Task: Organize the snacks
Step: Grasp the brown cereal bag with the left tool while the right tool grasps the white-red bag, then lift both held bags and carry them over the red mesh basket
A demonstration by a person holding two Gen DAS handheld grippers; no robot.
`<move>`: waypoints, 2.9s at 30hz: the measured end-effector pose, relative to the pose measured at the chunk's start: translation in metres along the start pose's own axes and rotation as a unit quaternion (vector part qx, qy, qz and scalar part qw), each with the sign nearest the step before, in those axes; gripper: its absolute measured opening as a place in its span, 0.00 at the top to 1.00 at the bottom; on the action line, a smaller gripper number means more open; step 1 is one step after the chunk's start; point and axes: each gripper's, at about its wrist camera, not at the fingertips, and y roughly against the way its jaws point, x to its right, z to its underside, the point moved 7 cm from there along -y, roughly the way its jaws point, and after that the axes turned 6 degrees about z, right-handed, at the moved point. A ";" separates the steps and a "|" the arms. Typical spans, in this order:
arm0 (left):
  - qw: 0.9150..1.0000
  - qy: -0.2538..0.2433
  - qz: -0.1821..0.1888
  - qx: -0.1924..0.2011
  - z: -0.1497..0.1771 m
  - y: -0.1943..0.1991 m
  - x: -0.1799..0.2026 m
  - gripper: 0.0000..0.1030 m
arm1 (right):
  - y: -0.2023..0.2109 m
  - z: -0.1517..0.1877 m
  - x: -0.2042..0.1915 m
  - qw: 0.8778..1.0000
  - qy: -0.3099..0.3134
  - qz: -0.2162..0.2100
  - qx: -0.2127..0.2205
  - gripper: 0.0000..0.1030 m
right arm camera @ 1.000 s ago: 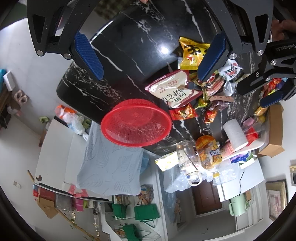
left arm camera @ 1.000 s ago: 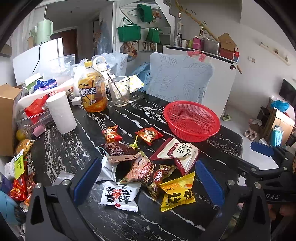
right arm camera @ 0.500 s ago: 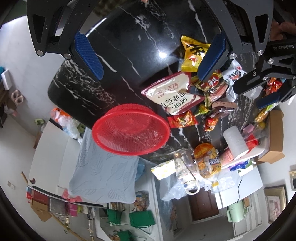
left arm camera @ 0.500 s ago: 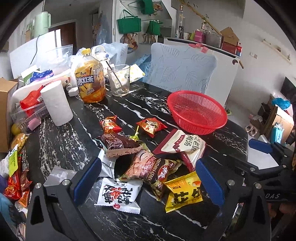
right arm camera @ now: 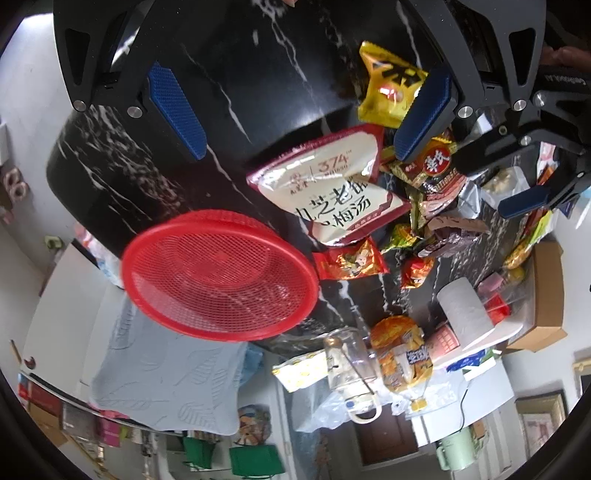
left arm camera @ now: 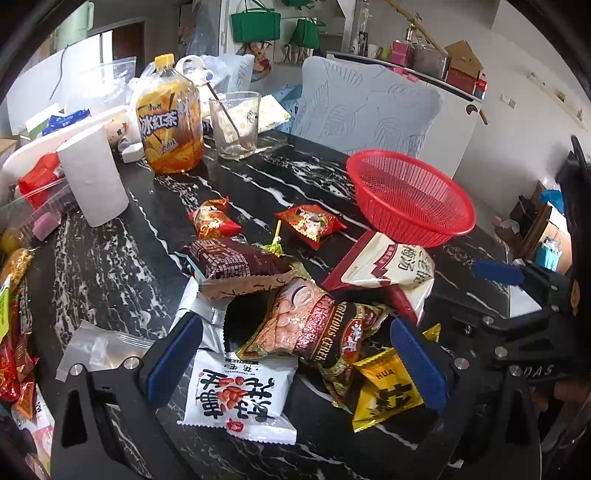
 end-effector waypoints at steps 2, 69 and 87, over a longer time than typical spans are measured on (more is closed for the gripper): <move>1.000 0.001 0.003 -0.004 0.001 -0.003 -0.003 0.00 | -0.006 -0.003 -0.002 1.000 0.005 -0.005 -0.004 0.00; 0.998 -0.032 0.047 -0.023 0.002 -0.010 0.047 0.38 | 0.018 0.011 0.018 0.994 0.032 -0.105 0.030 0.32; 0.995 -0.057 0.072 0.032 -0.032 0.034 0.086 0.38 | 0.082 -0.004 0.033 0.991 0.027 -0.089 0.101 0.32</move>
